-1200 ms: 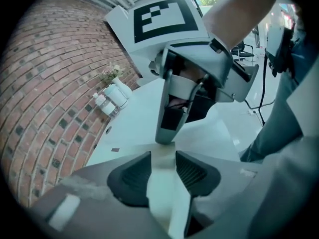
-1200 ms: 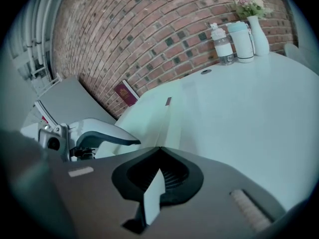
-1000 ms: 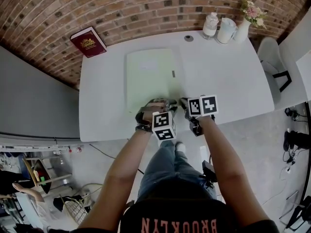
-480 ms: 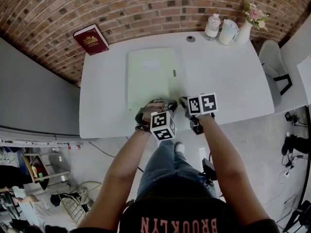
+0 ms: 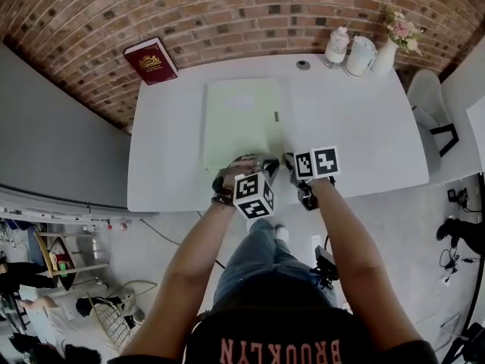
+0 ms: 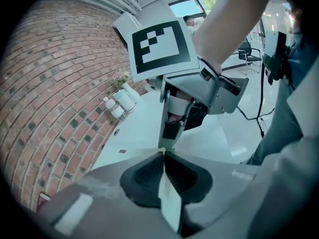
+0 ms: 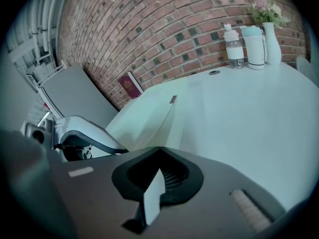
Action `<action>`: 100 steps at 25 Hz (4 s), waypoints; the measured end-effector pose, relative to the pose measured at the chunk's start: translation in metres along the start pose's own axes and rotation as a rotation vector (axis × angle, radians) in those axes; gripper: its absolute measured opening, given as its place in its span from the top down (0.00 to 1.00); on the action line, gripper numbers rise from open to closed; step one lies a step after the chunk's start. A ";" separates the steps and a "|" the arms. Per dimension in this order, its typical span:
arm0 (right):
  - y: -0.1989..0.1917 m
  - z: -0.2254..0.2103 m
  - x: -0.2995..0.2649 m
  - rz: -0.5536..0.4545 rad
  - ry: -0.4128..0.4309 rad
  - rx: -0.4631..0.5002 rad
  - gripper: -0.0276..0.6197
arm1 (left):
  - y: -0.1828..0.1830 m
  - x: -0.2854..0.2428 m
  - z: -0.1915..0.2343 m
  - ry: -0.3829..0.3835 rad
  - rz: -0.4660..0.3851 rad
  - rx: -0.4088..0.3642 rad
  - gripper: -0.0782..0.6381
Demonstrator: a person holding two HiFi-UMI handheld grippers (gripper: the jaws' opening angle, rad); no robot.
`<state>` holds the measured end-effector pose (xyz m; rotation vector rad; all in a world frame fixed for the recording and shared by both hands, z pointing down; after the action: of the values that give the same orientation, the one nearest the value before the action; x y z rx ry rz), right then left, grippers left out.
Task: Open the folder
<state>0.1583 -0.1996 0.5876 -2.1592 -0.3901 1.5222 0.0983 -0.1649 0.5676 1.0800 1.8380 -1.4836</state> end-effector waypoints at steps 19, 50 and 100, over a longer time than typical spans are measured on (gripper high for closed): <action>0.002 0.003 -0.002 0.019 -0.013 0.096 0.95 | 0.003 0.021 0.012 0.043 -0.085 0.171 0.88; 0.004 0.005 -0.002 0.069 -0.075 0.094 0.95 | 0.004 0.080 0.021 0.040 -0.250 0.241 0.88; 0.010 0.010 -0.005 0.187 -0.128 0.264 0.95 | -0.104 0.267 0.043 0.410 -0.532 0.630 0.89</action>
<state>0.1464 -0.2082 0.5841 -1.9420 -0.0239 1.7127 -0.1352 -0.1470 0.3965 1.3102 2.0977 -2.4147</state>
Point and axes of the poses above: the fingertips, and each gripper's own axes: x backward along the fingers, z to its left, y out of its top, the point moved 4 cm from there along x, backward along the fingers, and after that the axes turned 15 degrees about -y, right-handed, at the moved point
